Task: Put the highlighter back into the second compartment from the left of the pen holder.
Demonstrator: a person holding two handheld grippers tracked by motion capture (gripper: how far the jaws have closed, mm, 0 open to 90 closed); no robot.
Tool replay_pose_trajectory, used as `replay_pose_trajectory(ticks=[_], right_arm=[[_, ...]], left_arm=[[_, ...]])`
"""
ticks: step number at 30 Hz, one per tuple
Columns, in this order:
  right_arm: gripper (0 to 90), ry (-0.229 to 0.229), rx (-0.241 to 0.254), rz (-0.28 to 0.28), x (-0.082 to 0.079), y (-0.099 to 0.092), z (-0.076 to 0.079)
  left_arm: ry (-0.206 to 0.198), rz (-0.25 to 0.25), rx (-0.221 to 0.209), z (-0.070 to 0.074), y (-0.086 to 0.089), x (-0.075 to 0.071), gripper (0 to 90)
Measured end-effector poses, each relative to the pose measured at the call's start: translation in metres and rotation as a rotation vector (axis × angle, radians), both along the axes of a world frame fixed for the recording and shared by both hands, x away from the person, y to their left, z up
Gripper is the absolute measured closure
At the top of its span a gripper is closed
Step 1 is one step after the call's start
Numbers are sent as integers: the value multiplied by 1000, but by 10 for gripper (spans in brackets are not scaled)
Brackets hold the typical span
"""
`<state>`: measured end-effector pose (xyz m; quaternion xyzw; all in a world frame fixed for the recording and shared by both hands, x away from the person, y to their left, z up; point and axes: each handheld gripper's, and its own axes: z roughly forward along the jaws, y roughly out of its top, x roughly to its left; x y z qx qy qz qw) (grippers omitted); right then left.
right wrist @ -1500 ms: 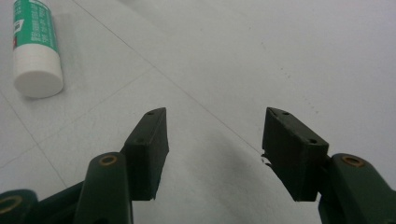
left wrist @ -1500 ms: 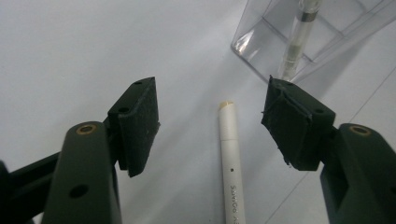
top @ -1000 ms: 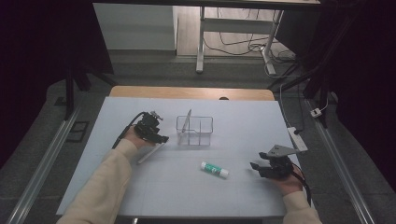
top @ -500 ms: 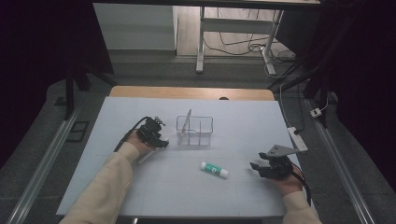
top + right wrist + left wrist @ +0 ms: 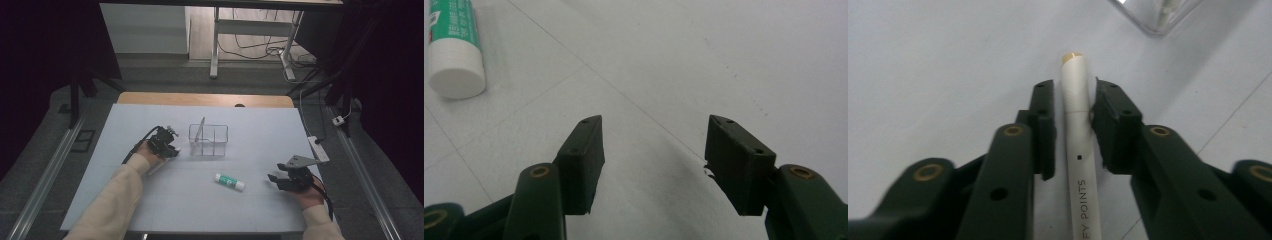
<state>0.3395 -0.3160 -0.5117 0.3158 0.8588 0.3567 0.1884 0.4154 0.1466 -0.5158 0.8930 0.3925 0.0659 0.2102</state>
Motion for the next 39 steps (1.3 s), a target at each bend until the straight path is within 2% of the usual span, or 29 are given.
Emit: replay_pose_trajectory(ticks=[3, 13, 15, 17, 18, 22, 35, 39], right_arm=[[403, -3, 4, -2, 0, 0, 0], [403, -4, 6, -5, 0, -1, 0], [403, -5, 5, -4, 0, -1, 0], [403, -4, 4, -4, 0, -1, 0], [403, -4, 4, -4, 0, -1, 0], [403, -7, 4, -5, 0, -1, 0], [403, -6, 5, -6, 0, -1, 1], [403, -6, 5, -6, 0, -1, 0]], left_arm=[[-2, -2, 3, 0, 0, 0, 779], [-8, -8, 5, 1, 0, -1, 786], [-14, -2, -8, 2, 2, -2, 786], [-27, 11, -42, 7, 8, -3, 786], [-27, 11, -42, 7, 8, -3, 786], [-58, 20, -82, 16, 16, -8, 786], [-127, 30, -159, 36, 30, -20, 786], [-136, 31, -169, 39, 33, -22, 786]])
